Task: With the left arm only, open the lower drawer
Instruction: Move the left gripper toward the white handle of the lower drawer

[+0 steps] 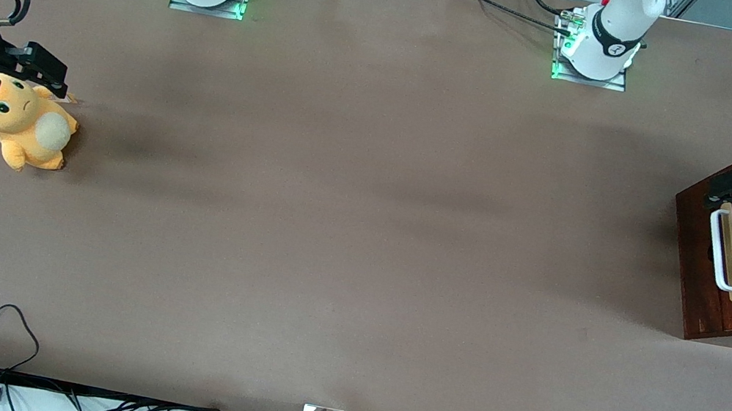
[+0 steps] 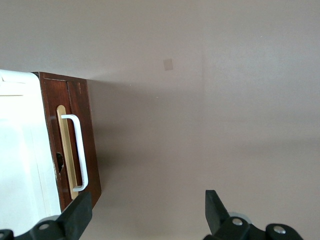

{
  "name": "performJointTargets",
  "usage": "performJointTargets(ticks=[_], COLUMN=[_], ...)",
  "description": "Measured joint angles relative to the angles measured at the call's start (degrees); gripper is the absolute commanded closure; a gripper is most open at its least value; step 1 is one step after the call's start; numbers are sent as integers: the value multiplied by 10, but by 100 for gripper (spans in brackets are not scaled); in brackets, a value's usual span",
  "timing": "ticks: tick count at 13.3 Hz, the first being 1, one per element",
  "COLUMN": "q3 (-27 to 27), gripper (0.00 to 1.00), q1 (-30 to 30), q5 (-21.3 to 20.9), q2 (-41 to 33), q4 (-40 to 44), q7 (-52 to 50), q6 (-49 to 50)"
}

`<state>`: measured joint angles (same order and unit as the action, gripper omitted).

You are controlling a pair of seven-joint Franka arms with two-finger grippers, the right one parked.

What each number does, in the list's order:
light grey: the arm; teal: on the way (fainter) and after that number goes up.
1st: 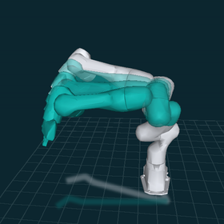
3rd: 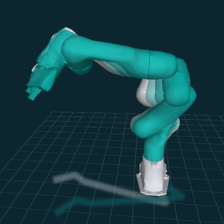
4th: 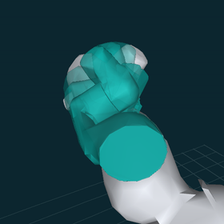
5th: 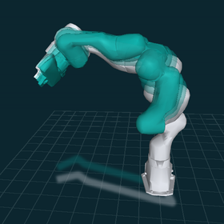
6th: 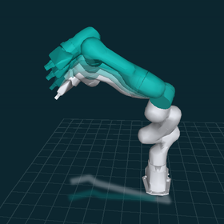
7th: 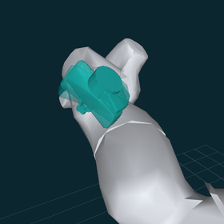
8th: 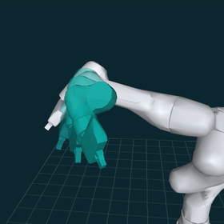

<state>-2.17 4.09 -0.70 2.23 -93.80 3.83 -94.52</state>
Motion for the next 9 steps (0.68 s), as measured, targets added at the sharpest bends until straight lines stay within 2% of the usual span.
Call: performJointTargets(ticks=[9], q3=[0], gripper=[0], q1=[0], q5=[0], q2=[0], q4=[7], q7=[16], q6=[8])
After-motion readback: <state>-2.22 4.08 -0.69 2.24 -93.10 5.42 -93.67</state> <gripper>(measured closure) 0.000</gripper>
